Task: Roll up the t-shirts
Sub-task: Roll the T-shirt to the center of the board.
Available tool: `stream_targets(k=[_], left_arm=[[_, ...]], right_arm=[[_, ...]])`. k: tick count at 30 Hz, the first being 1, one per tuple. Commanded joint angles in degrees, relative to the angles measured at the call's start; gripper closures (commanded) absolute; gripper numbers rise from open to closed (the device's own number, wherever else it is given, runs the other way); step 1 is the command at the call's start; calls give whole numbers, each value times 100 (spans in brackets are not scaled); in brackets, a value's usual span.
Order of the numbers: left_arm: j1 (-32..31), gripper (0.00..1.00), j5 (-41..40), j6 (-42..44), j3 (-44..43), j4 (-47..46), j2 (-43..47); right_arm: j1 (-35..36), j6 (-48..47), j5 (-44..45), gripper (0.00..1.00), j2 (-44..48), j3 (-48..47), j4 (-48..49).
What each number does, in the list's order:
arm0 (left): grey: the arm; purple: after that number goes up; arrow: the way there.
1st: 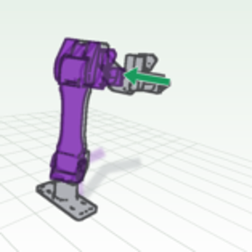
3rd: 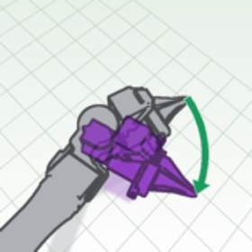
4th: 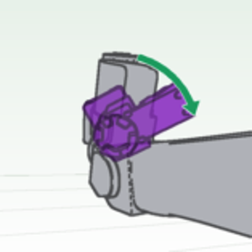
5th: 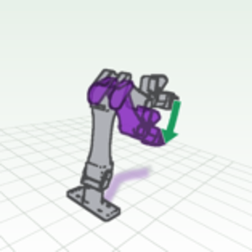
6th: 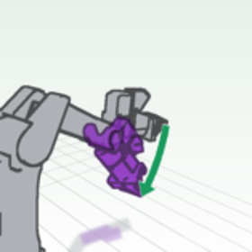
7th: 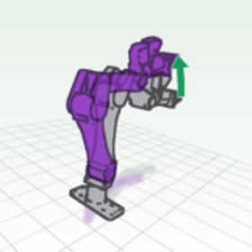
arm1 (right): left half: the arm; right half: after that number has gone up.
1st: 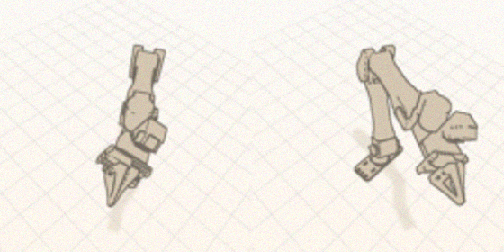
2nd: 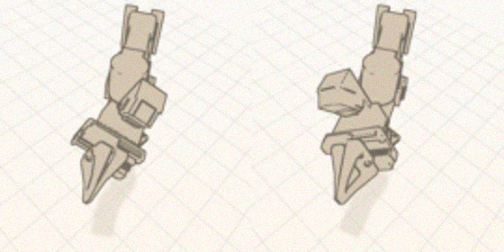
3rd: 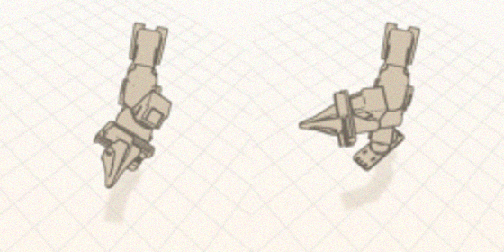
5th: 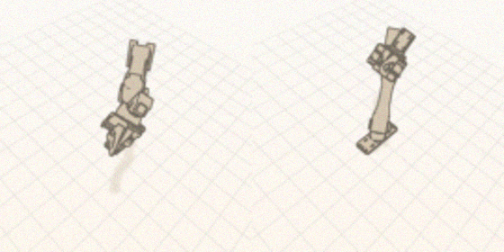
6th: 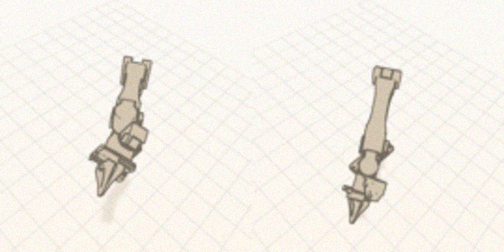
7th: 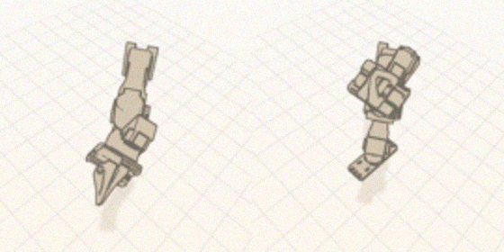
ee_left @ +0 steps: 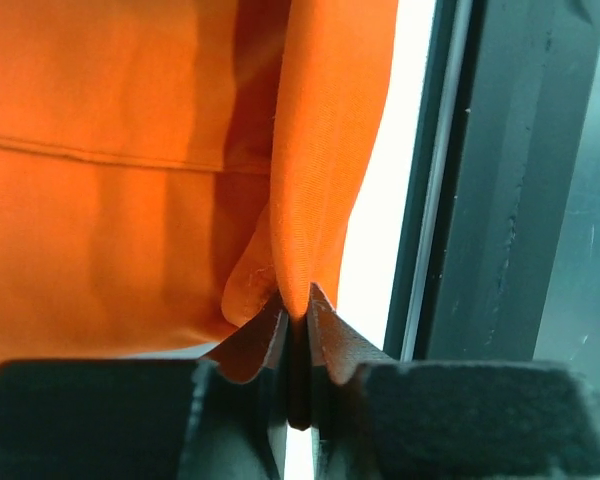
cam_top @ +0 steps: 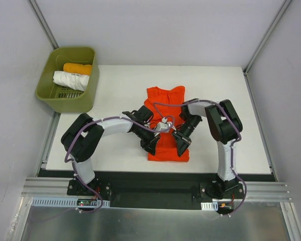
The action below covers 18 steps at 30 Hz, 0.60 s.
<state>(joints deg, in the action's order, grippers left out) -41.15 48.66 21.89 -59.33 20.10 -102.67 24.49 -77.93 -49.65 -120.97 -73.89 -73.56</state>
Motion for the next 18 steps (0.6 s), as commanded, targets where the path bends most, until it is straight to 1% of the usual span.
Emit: stream_targets(k=[1,2,4,5,6,10,13,14,15,16,17,18], left_arm=[[63,89,-383,-272,-88,293,36],[89,84,-593,-316,-61,276,124],[115,80,-805,-361,35,275,256],[142,78,-1058,-361,88,275,431],[151,76,-1139,-291,193,284,528],[186,71,-1333,8,457,451,1108],[116,64,-1482,201,615,504,1732],[46,62,-1544,271,642,504,2029],[-216,59,-1788,489,677,487,2154],[-366,55,-1869,631,695,452,2277],[-568,54,-1991,789,721,390,2487],[-753,50,-2114,1078,791,320,2576]], right_arm=[[56,287,306,99,-304,-328,-510],[73,444,367,99,-348,-345,-484],[82,699,508,99,-489,-416,-370],[91,840,552,99,-559,-529,-361],[91,1119,622,99,-620,-600,-326],[100,1561,851,99,-1042,-969,-440],[108,1885,860,99,-1375,-1329,-571],[117,2009,878,99,-1455,-1417,-598],[109,2079,869,99,-1534,-1522,-650],[117,2211,869,99,-1613,-1645,-712],[109,2264,895,99,-1719,-1699,-739],[109,2308,913,99,-1772,-1743,-765]])
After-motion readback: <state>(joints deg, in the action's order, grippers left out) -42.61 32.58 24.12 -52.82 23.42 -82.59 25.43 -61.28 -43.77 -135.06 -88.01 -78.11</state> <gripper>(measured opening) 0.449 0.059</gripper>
